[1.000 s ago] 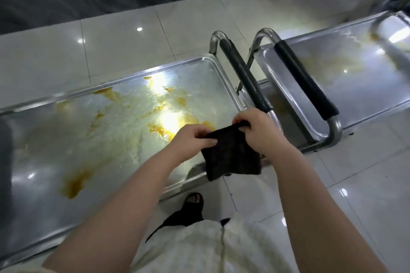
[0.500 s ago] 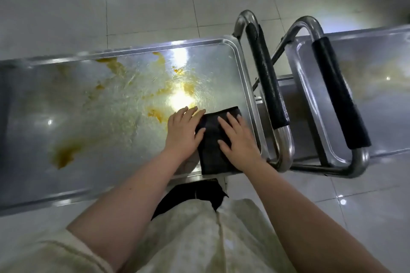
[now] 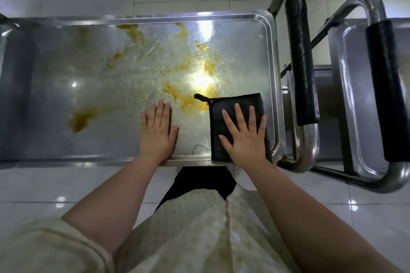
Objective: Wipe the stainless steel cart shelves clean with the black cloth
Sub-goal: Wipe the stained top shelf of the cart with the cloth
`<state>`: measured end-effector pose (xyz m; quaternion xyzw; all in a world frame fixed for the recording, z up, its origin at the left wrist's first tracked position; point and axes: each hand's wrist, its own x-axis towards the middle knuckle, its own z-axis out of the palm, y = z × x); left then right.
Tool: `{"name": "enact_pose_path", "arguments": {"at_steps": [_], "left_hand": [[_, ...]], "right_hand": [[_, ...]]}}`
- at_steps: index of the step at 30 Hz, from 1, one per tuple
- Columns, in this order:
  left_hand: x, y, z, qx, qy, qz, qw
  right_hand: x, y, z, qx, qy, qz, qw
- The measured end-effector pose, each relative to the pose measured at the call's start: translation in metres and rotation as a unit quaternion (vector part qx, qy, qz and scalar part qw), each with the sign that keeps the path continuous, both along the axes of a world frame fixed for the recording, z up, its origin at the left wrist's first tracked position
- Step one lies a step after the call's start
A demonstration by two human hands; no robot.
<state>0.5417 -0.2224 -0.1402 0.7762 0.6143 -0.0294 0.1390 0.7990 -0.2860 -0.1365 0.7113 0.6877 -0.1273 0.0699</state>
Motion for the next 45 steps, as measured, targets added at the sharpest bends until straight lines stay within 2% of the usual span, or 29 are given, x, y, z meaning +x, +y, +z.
{"name": "enact_pose_path", "arguments": {"at_steps": [3, 8, 11, 17, 20, 22, 26, 29, 34, 41, 45], "left_hand": [[-0.001, 0.000, -0.004, -0.007, 0.010, 0.004, 1.000], [-0.002, 0.003, -0.007, -0.007, 0.035, 0.000, 0.999], [-0.003, 0.003, -0.008, -0.003, 0.045, 0.004, 0.999], [-0.003, 0.002, -0.002, 0.001, 0.026, 0.023, 0.999], [-0.004, 0.003, -0.001, -0.003, 0.016, 0.034, 0.999], [-0.002, 0.003, 0.003, -0.012, -0.004, 0.038, 0.999], [-0.008, 0.011, 0.005, -0.012, -0.020, 0.009, 1.000], [-0.023, 0.026, 0.005, -0.009, 0.003, -0.007, 1.000], [-0.030, 0.031, 0.001, -0.006, 0.040, -0.022, 0.999], [-0.031, 0.031, -0.004, 0.006, 0.062, -0.016, 0.998], [-0.030, 0.031, -0.003, 0.004, 0.060, -0.018, 0.998]], "right_hand": [[0.012, 0.013, 0.000, -0.007, -0.002, 0.002, 1.000], [0.042, 0.058, 0.003, -0.004, -0.014, -0.094, 0.996], [0.020, 0.070, 0.004, -0.012, -0.015, -0.106, 0.994], [-0.100, 0.066, 0.003, -0.032, 0.020, 0.060, 0.997], [-0.100, 0.066, 0.003, -0.029, 0.029, 0.069, 0.997], [-0.078, 0.067, 0.001, -0.022, 0.014, 0.047, 0.999], [-0.008, 0.067, 0.002, -0.024, -0.007, -0.074, 0.997], [0.034, 0.063, 0.007, -0.016, -0.002, -0.122, 0.992], [0.006, 0.072, 0.002, -0.042, -0.033, -0.158, 0.986], [-0.136, 0.082, -0.001, -0.034, 0.026, 0.029, 0.999], [-0.128, 0.080, -0.002, -0.012, 0.031, 0.035, 0.999]]}}
